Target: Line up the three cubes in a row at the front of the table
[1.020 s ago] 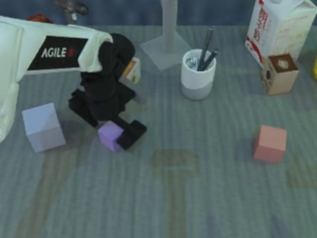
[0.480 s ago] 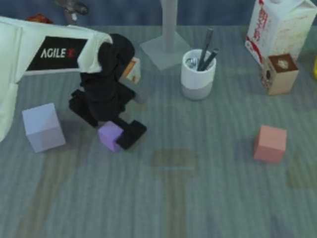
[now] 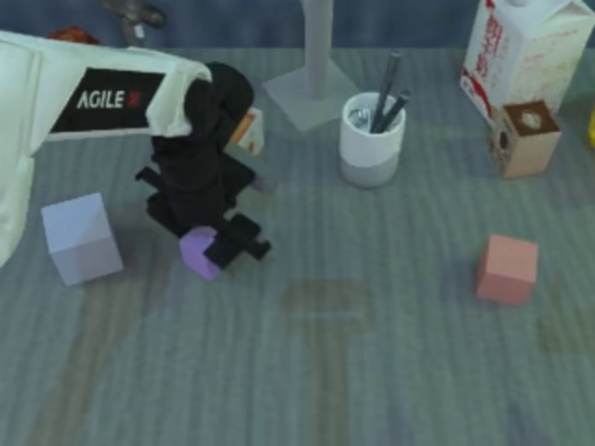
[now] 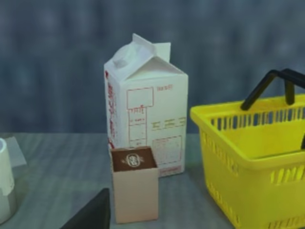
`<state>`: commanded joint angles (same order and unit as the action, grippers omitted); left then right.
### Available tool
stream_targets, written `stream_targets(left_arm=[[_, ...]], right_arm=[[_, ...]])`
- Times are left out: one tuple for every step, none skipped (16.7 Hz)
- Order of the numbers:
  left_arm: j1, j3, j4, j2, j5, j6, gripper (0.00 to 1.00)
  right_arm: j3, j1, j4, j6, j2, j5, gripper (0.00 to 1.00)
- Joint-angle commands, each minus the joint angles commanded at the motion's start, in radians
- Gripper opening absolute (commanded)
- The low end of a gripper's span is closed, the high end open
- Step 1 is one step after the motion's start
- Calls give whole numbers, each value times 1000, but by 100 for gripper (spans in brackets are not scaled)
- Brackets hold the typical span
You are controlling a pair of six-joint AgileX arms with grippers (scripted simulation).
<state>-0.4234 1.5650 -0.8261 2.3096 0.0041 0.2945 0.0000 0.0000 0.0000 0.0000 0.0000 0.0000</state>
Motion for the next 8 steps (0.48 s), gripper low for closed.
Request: stream_targets(left_arm=[[0, 0, 0, 0, 0, 0, 2], [0, 0, 0, 0, 0, 0, 0], [0, 0, 0, 0, 0, 0, 0], [0, 0, 0, 0, 0, 0, 0], [0, 0, 0, 0, 0, 0, 0], [0, 0, 0, 0, 0, 0, 0], [0, 0, 0, 0, 0, 0, 0], [0, 0, 0, 0, 0, 0, 0]], right_arm=[[0, 0, 0, 0, 0, 0, 100], [0, 0, 0, 0, 0, 0, 100], [0, 0, 0, 0, 0, 0, 100], [0, 0, 0, 0, 0, 0, 100], [0, 0, 0, 0, 0, 0, 100], [0, 0, 0, 0, 0, 0, 100], [0, 0, 0, 0, 0, 0, 100], [0, 0, 0, 0, 0, 0, 100]])
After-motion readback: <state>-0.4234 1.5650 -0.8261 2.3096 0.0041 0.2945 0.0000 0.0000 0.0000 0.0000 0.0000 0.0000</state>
